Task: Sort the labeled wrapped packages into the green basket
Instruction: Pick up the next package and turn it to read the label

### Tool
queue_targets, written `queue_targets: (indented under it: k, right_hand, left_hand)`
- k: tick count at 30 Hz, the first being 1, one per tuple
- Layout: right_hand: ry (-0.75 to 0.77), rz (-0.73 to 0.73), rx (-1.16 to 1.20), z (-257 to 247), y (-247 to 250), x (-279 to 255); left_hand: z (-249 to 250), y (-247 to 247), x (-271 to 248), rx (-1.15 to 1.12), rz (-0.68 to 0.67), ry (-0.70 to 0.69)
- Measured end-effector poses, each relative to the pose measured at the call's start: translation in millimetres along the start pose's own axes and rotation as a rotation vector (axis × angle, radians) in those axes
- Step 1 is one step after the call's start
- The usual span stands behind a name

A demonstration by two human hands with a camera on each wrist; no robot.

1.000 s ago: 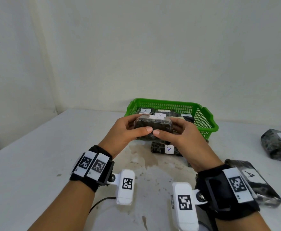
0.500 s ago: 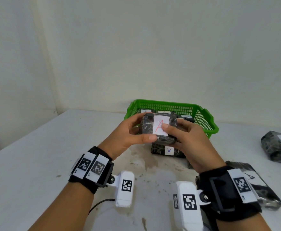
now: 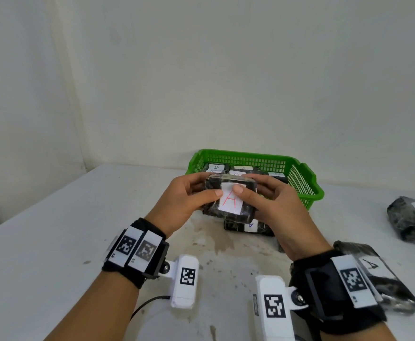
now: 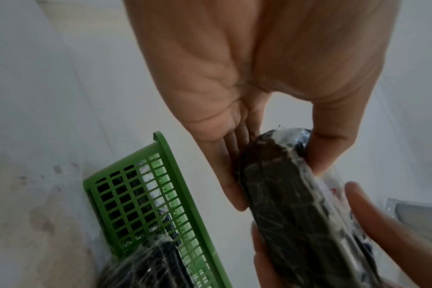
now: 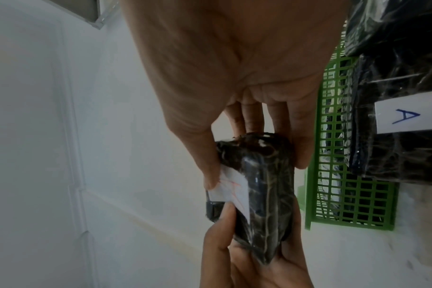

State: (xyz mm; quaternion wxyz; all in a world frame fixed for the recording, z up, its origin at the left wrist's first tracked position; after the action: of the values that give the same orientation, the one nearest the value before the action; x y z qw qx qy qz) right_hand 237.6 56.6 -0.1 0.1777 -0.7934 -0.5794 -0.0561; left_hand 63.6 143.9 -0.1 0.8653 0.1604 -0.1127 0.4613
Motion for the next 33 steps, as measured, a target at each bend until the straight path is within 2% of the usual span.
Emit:
queue_targets:
  k: [4, 10, 13, 18, 23, 26, 29, 33]
  right_hand:
    - [-0.002, -0.023, -0.043, -0.7, -1.3, -1.6]
    - [0.031, -0.039, -0.095, -5.5, -2.2, -4.6]
    - [-0.007, -0.049, -0.105, -3.0, -1.9, -3.3]
    - [-0.156, -0.016, 0.056, 1.7, -2.1, -1.5]
    - [-0.077, 0.042, 0.078, 3.4, 3.2, 1.2]
    - [-0.025, 0.049, 0.100, 2.5, 3.5, 2.1]
    - [-0.024, 0.033, 0.088, 3.2, 2.5, 2.9]
    - [-0.005, 0.029, 0.073, 2.2, 2.6, 1.9]
  left_hand:
    - [0.4, 1.0, -0.7, -0.019, -0.006, 0.002]
    - [3.6, 2.6, -1.8, 0.130, 0.033, -0.079]
    - [4.4, 3.5, -1.9, 0.146, 0.039, -0.136]
    - [4.1, 1.0, -1.9, 0.145, -0.018, -0.169]
    - [4.3, -2.6, -3.6, 0.071, -0.088, -0.098]
    - [0.6, -4.0, -0.7, -0.017, -0.041, -0.003]
    - [-1.8, 0.8, 2.1, 0.054, 0.036, -0.011]
    - [-2.8, 1.3, 2.2, 0.077, 0.011, -0.014]
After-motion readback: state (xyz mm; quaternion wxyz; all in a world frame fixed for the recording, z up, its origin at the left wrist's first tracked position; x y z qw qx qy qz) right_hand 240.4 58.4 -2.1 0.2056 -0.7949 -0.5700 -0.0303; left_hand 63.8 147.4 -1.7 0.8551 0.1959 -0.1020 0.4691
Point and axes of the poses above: each hand's wrist, its own x-axis towards the middle knuckle, its own y-axis out of the back of the hand, z = x × y, the point moved 3 cm from there along x, towards the middle knuckle, and after that the axes turned 12 degrees about x, right-handed, at the moved point
